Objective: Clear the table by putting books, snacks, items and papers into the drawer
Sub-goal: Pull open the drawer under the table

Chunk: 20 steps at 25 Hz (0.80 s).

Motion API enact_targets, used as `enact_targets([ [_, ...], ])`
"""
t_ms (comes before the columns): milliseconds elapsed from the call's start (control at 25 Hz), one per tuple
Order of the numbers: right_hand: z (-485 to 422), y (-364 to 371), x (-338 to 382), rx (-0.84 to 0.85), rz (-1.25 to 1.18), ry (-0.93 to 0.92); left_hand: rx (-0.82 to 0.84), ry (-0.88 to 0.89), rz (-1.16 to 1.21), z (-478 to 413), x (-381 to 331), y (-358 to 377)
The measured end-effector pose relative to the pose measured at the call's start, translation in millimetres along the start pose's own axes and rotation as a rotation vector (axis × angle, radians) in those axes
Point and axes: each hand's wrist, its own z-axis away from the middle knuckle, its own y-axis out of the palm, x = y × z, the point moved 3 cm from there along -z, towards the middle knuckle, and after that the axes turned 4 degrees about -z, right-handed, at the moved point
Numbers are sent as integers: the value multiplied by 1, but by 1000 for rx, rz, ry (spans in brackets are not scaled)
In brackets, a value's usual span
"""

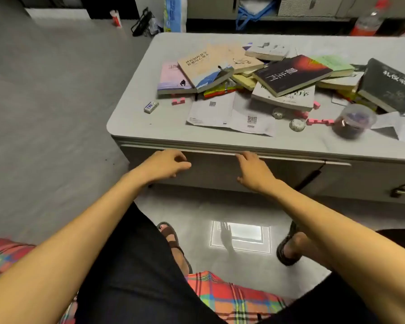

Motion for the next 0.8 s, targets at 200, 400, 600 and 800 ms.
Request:
enact_targets([
  [200,-15,-3,7,-114,25,29,10,-52,36,-14,9,4],
  [400,-10,-8,1,-72,-16,-19,-15,-24,-131,-25,7,12],
  [600,6,-6,-2,-36,-159,-21,104,50,-244,-26,3,27],
  [800,24,13,3,174,-218,8,258,-1,-375,-11,20,49],
])
